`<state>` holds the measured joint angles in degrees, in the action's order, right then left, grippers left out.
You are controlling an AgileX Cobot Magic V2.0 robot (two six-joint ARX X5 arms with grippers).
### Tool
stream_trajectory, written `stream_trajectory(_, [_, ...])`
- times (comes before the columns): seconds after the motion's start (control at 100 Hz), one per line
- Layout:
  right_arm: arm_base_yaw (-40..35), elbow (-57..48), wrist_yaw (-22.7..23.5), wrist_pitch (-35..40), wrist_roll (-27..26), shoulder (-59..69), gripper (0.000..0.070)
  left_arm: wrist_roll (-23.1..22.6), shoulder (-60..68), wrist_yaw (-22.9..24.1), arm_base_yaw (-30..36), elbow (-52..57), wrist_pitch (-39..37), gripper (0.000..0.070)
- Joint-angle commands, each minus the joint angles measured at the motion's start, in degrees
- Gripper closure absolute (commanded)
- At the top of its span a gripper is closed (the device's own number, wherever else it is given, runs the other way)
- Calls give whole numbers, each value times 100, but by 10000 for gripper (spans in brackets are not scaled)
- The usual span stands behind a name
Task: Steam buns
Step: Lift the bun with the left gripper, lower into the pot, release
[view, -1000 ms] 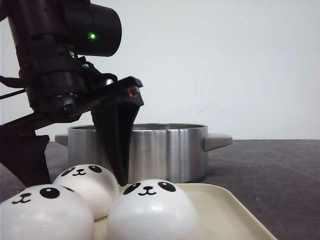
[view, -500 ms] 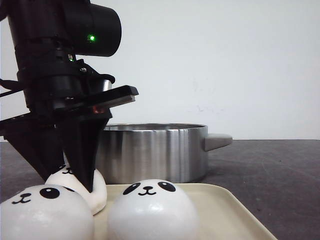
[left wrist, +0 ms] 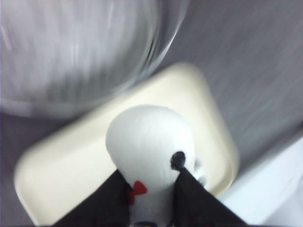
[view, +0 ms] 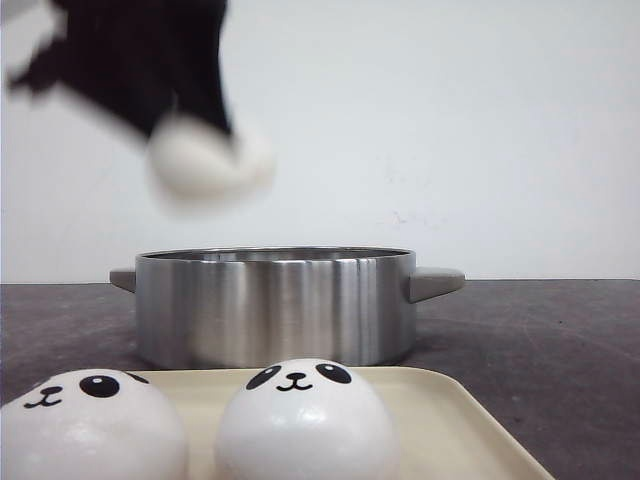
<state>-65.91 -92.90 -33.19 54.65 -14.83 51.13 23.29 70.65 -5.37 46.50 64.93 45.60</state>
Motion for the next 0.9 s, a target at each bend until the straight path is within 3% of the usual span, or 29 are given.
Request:
stream_trajectory(0.0, [-72, -94, -22, -59, -22, 44, 700, -9, 85, 260, -26, 289, -44, 690])
stream_trajectory(0.36, [-72, -94, -26, -37, 13, 46, 700, -881, 1499, 348, -1080, 1777, 111, 690])
stream_trajectory(0.56, [-72, -94, -24, 79, 22, 44, 700, -916, 2682, 824, -1366, 2203, 11, 690])
stream_trajectory(0.89, [-72, -94, -26, 175, -17, 44, 700, -892, 3980, 857, -1589, 2282, -592, 689])
